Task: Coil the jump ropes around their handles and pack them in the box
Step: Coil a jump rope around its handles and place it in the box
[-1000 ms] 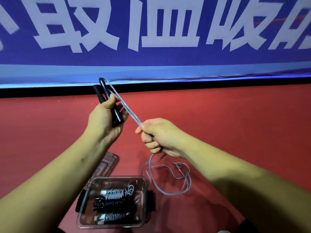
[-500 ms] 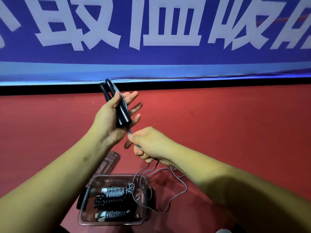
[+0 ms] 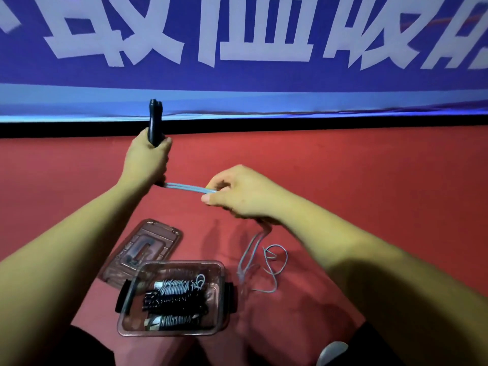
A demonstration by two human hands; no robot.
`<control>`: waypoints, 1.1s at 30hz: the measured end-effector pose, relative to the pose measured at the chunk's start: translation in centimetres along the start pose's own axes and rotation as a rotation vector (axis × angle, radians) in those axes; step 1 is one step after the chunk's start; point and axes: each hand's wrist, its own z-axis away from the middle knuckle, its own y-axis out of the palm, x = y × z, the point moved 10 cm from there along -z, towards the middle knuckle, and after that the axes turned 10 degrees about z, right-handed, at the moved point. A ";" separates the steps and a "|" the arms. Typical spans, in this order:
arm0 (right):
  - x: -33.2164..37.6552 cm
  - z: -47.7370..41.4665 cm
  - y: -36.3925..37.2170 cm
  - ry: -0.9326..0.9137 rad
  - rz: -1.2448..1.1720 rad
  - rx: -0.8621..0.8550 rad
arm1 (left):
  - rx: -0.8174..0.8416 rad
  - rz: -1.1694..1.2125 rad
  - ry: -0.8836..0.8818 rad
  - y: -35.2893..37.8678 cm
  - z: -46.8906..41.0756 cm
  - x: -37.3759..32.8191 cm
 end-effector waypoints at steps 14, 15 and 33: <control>-7.1 -0.3 -7.5 0.072 0.317 -0.251 | 0.859 -0.249 -0.433 8.2 8.3 5.3; -7.8 -0.2 -8.0 0.089 0.329 -0.259 | 0.880 -0.143 -0.452 8.9 9.1 4.8; -8.1 -0.1 -8.3 0.061 0.611 -0.310 | 0.957 -1.082 0.125 8.8 10.3 3.3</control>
